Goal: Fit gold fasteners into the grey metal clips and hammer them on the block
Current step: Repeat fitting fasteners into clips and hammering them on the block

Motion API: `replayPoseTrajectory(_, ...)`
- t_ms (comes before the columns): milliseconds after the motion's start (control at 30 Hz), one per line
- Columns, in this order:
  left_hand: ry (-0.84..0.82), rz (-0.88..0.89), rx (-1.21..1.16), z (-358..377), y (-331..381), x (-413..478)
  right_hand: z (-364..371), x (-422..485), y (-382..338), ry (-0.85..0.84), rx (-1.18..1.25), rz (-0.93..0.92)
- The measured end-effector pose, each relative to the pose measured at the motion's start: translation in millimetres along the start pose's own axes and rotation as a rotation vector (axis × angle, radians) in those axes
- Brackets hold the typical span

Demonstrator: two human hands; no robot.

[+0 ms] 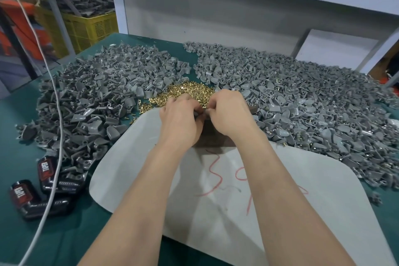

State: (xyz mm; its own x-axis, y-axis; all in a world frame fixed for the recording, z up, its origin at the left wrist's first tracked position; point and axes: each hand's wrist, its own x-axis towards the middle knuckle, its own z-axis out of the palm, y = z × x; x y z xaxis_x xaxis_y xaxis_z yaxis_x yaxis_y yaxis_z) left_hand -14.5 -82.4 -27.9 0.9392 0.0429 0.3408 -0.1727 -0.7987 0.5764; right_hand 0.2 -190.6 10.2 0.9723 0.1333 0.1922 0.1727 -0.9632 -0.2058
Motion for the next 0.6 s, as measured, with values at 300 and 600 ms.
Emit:
replayPoseTrajectory(300, 0.006, -0.031, -0.040, -1, 0, -1, -4, -28, 47, 0.095, 0.240, 0.284)
replayPoseTrajectory(600, -0.019, -0.042, -0.047, -3, 2, -2, -4, -35, 66, -0.273, 0.053, 0.415)
